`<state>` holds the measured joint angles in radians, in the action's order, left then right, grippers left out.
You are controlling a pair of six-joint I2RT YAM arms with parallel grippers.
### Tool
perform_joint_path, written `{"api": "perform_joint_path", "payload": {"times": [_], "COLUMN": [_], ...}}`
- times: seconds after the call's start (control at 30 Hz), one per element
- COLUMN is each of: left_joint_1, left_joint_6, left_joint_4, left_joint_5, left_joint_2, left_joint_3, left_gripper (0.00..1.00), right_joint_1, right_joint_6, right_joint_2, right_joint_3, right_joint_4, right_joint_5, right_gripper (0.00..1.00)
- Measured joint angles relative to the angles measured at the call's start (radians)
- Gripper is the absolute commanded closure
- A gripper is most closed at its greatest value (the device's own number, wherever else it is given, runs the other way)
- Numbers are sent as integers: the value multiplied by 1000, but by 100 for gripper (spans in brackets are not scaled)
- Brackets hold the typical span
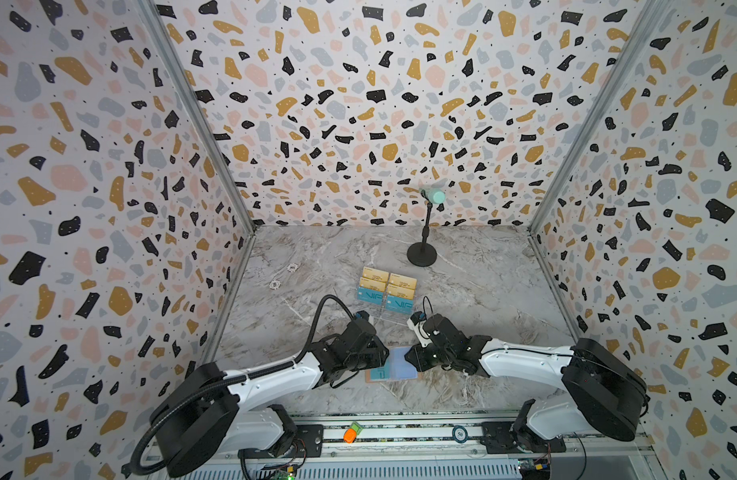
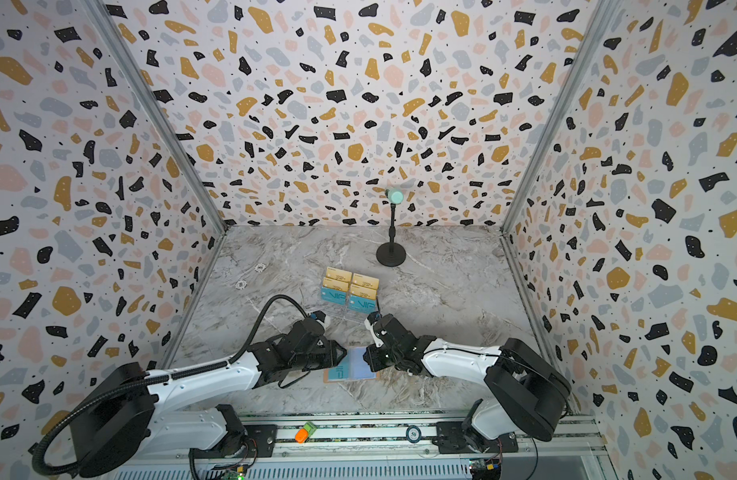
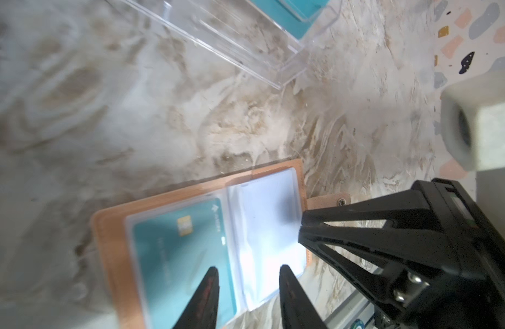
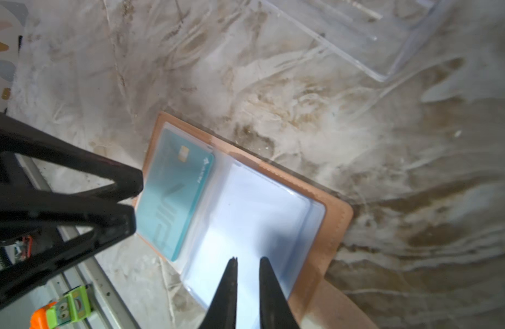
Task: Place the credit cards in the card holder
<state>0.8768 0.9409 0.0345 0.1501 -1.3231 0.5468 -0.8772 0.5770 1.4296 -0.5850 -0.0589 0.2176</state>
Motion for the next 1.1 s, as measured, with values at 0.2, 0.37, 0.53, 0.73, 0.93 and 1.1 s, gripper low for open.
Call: {"api": "perform_joint_path", "payload": {"times": [0.2,0.37,0.53,0.73,0.93,1.1], "left_joint_1": [17,16,16,16,16,16], "left_joint_6": [42,78,93,97,100,100], "left_joint_4": [89,141,174,212,233,222], "left_joint_5": [30,24,25,25,17,-10], "left_joint_2": [-109,-152,-183,-197,-192,-154], "left_joint_3": [22,22,22,14,-4,-19], "left_gripper": [66,65,65,64,62,58], "right_joint_1": [8,10,10,10,10,10], "right_joint_6": [-12,-16,-19,-21,-20,-20], "right_joint_2": [0,3,16,18,21,21], "right_joint_3": [12,19,19,19,19,19], "right_joint_4": [-1,0,0,0,-1,-1], "right_joint_5": [3,3,3,3,3,3], "right_gripper": [86,86,88,88,88,89]}}
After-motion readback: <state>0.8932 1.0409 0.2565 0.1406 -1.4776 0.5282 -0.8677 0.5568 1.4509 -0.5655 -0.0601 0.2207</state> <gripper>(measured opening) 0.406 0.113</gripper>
